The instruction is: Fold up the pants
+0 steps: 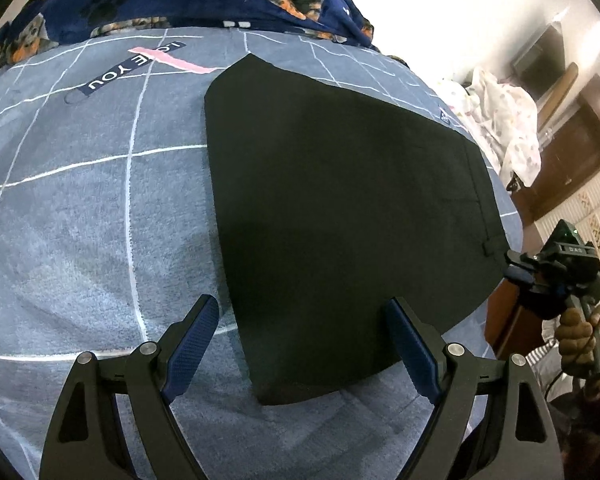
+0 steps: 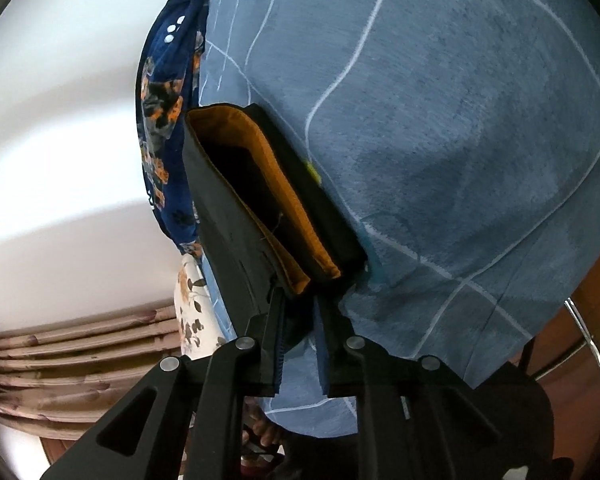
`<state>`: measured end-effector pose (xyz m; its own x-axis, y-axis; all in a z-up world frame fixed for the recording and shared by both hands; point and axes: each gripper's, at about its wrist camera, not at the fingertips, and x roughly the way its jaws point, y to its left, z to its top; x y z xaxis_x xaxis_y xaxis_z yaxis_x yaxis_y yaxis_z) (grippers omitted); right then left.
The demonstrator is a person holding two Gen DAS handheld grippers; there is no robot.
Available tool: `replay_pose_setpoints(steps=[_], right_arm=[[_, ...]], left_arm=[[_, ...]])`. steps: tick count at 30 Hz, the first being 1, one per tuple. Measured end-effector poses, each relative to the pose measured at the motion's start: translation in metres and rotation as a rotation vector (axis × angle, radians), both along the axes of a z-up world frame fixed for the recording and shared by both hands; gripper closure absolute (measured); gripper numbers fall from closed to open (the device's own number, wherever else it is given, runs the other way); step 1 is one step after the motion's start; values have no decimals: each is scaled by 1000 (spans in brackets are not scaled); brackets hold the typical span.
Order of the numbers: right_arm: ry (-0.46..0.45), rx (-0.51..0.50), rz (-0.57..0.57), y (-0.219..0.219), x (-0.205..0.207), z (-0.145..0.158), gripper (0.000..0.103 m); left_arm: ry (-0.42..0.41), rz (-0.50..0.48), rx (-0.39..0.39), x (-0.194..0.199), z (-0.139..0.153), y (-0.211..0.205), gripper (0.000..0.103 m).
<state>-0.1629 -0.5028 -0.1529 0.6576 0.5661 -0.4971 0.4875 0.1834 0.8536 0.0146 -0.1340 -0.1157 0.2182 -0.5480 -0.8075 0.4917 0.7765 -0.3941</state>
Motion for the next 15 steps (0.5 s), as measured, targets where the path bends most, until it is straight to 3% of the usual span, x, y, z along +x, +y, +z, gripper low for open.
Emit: replay_pose_setpoints(steps=[7, 15], right_arm=[[9, -79, -12, -10, -3, 17, 71], [16, -121, 13, -9, 12, 17, 61]], left_arm=[[-5, -3, 3, -1, 0, 0, 18], [-7, -3, 8, -1, -1, 0, 16]])
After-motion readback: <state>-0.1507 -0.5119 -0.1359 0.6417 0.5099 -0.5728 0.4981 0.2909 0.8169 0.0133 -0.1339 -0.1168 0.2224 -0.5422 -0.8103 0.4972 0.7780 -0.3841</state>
